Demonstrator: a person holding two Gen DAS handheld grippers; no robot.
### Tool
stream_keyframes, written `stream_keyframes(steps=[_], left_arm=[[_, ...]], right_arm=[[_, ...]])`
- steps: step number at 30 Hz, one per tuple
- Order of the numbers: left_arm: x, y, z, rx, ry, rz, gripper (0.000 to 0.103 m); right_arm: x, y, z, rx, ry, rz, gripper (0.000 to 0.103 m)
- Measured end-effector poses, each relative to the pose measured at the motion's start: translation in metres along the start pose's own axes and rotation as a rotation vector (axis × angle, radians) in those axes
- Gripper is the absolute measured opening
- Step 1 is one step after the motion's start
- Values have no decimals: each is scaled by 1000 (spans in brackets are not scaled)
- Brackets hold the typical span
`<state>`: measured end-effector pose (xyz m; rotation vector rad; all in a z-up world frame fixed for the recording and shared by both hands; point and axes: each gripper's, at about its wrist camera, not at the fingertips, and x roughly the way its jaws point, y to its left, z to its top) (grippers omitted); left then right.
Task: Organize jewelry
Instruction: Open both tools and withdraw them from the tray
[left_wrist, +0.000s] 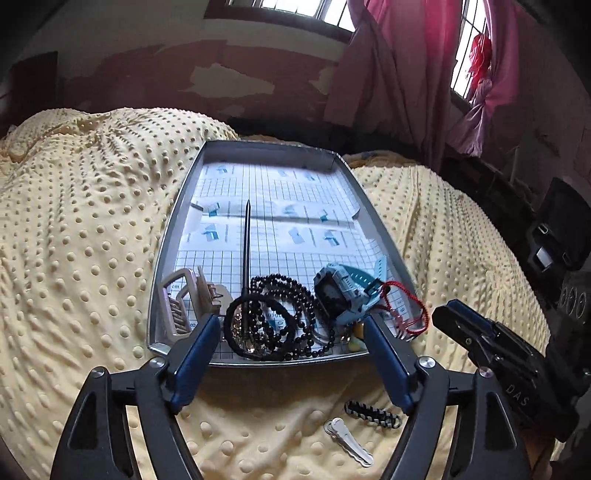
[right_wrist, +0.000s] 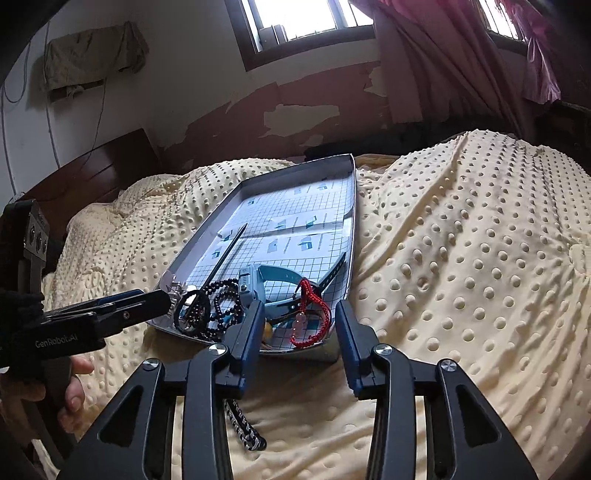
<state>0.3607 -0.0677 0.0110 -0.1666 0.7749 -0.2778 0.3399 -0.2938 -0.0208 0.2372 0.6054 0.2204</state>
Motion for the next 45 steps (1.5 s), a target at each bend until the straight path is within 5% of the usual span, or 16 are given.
stream_keyframes(steps=[8,11,16,29,41,45], left_arm=[[-53,-10,-9,-4,-145,43,103],[-79,-12,-20,-18,-215,49,103],[-121,-22,-41,-6,-310,72,103],[-212,-34,-120,-1,-486,138,103],[-207,-13,-171,-4,-430,150,103],[-189,-5,-178,-6,-348,147,103]], right_arm=[[-49,7,-4,-56,-123,-29,69],[-78,11,-7,-87,-199,-34,90],[-130,24,-9,-134,-317,-3,101],[-210,66,-67,-225,-342,-46,102],[-210,65,-114,-224,-161,-80,102],[-194,63,-119,-218,-88,-107,102]])
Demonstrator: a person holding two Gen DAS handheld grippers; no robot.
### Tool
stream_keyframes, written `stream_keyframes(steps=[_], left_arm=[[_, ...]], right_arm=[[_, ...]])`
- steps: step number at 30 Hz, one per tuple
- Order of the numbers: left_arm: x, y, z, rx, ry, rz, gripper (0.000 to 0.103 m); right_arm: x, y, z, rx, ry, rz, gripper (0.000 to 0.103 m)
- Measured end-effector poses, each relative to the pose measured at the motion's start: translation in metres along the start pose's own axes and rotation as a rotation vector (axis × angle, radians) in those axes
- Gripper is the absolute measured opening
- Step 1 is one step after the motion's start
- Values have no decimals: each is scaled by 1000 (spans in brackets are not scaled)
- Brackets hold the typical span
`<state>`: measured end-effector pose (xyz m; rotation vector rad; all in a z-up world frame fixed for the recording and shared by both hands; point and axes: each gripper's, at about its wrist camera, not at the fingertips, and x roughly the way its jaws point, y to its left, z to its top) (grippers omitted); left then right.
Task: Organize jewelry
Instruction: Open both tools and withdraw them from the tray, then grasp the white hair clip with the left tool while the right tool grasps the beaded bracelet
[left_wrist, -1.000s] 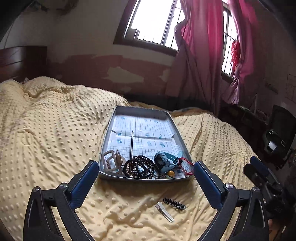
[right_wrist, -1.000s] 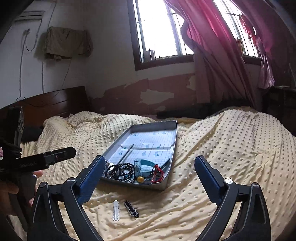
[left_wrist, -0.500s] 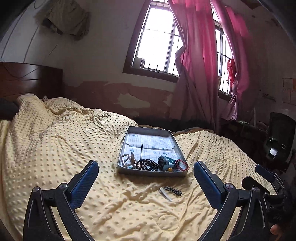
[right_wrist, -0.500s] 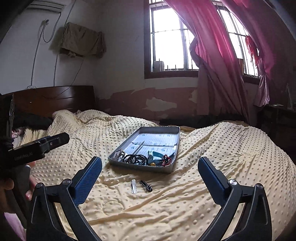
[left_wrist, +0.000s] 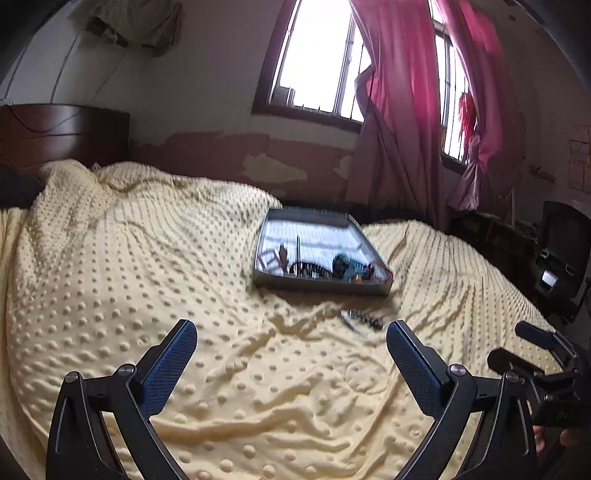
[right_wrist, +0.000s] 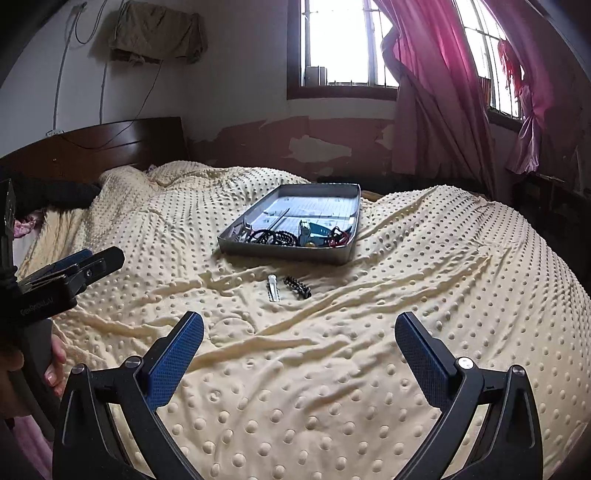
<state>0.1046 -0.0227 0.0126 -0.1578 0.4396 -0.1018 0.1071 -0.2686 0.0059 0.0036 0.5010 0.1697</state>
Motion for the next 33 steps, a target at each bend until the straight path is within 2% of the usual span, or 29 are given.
stream_keyframes(steps=[4,8,12,17,30,33], left_arm=[[15,4,-7,0,94,-16,103],[22,3,-14,15,130,-14,103],[27,-2,-21,63,164,11,103],[31,-6,-23,103,175,25,103],[41,-10,-26,133,209,35,103],[44,-9,-27,128,218,33,103]], right_arm=[[13,1,-5,11,64,-22,102],[22,1,-8,-6,101,-59,102],[30,-2,-10,8,143,-55,102],[41,-5,-12,22,180,-46,102],[58,-13,-17,68,242,-34,102],[61,-15,-17,72,248,-55,102]])
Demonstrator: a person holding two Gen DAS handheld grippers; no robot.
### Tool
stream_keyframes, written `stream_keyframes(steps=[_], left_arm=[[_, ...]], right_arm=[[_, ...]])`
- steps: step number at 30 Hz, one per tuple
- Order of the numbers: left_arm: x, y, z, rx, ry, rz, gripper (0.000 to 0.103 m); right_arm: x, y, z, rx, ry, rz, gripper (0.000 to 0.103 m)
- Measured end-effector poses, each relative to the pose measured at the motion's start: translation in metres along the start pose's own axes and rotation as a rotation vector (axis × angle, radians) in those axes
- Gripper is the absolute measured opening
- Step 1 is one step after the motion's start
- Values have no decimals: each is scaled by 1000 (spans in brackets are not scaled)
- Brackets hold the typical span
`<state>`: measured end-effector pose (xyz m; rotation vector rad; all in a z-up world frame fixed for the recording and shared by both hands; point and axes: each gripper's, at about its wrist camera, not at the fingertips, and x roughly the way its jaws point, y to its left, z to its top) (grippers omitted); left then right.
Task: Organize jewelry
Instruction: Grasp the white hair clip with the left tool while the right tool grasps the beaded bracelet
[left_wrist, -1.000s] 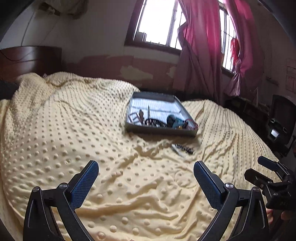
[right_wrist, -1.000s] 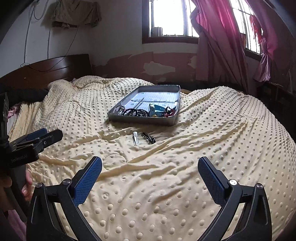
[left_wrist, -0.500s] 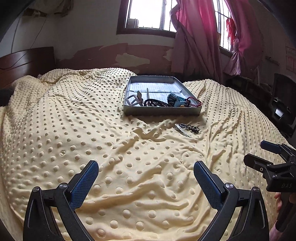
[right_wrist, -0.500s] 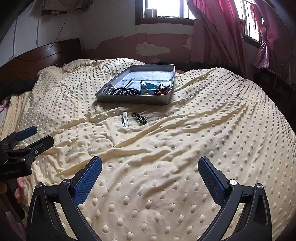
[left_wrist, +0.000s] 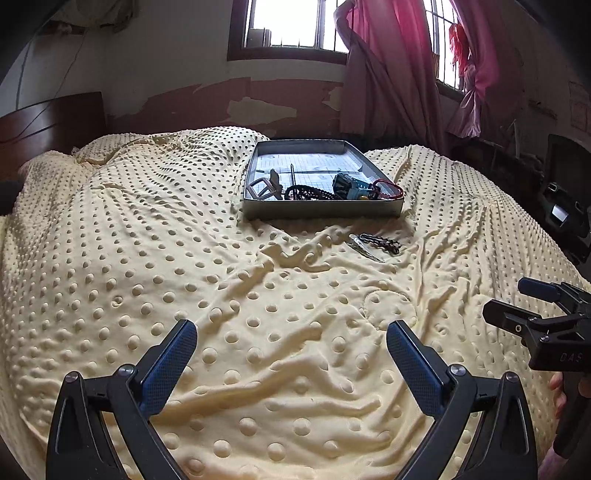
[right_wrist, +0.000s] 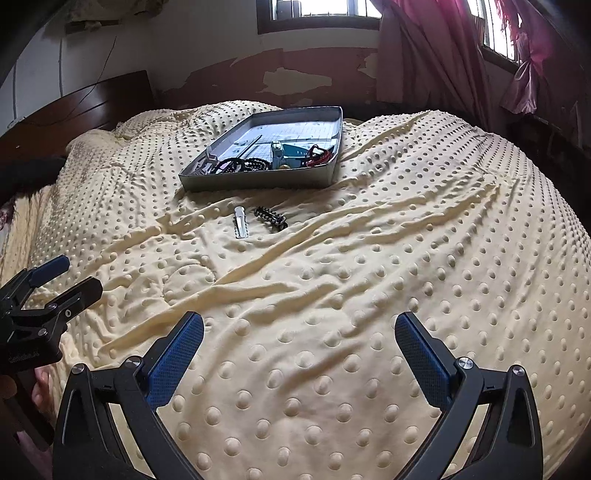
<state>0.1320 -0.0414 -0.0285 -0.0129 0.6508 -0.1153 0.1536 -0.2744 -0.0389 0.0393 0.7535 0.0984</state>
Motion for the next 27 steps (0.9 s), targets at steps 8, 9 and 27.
stream_keyframes(steps=[8,9,27], left_arm=[[8,-1,-3,1,24,6,103],[9,0,-3,0,27,3,103],[92,-25,53,-36,178,-227,68]], right_arm=[[14,-11,14,-2,1,60,102],[17,-10,17,-20,-4,64,102],[81,-25,69,-83,-78,213,61]])
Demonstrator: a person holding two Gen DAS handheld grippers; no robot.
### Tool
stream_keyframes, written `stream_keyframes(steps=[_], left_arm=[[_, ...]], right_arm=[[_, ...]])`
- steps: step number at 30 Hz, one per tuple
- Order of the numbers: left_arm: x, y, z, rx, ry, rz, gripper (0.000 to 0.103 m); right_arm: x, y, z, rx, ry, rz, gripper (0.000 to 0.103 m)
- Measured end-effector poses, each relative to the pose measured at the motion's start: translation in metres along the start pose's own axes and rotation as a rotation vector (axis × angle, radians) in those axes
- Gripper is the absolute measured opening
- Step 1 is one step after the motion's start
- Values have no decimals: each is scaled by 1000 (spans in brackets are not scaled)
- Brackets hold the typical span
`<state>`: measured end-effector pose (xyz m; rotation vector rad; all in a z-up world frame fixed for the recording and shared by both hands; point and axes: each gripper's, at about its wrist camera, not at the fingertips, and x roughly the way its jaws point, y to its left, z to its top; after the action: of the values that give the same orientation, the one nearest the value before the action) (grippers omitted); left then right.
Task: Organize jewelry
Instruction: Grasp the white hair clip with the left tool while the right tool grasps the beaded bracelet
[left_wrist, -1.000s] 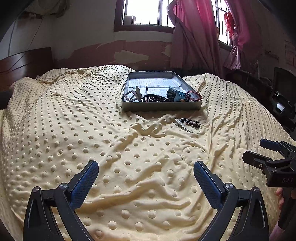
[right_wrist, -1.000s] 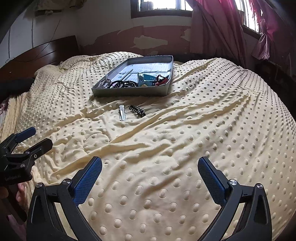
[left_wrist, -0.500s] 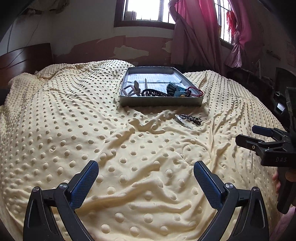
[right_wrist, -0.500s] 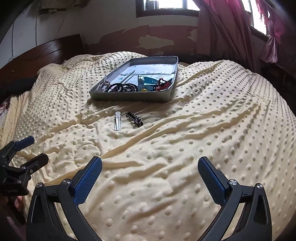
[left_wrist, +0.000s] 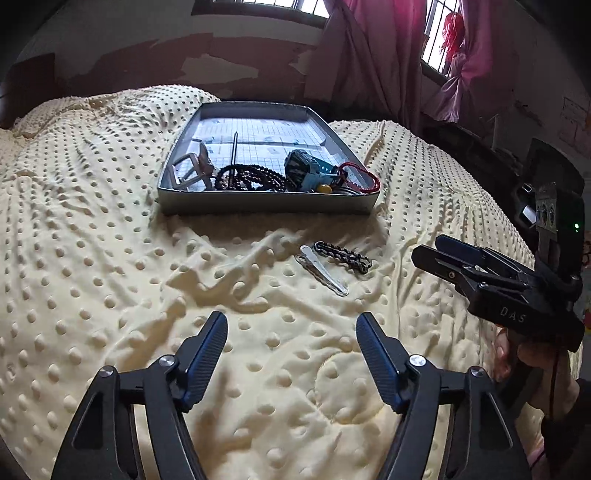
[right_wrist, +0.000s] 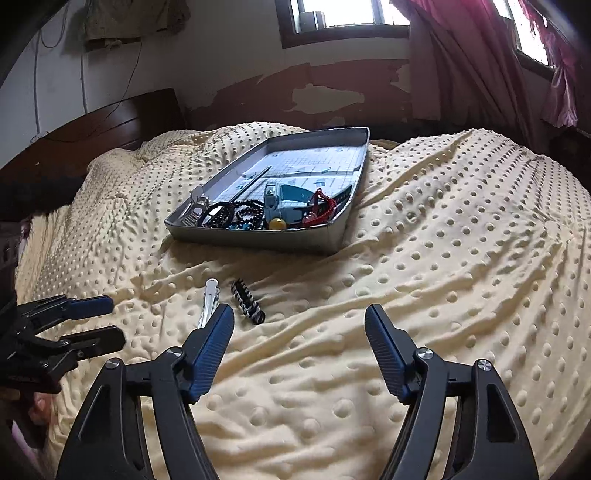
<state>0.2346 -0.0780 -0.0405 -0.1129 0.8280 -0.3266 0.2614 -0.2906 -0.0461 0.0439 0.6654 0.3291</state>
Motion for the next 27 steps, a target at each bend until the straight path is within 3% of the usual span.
stream_keyframes(steps=[6,11,14,21,27], left_arm=[[29,-5,16,-31,56,-53,55],[49,-5,23,-68,94,-88,42],[57,-4,26,-93,105,-109,37],[72,0,37,-134,126,-130,36],[82,10,39,-178,147,-123,20]], right_arm=[[18,7,-1,-95,56,53,42],[26,12,-3,-152,89,87,34],[30,15,-3,-176,104,92,31],[40,18,-3,-206,124,102,28],[47,21,-2,-225,135,109,28]])
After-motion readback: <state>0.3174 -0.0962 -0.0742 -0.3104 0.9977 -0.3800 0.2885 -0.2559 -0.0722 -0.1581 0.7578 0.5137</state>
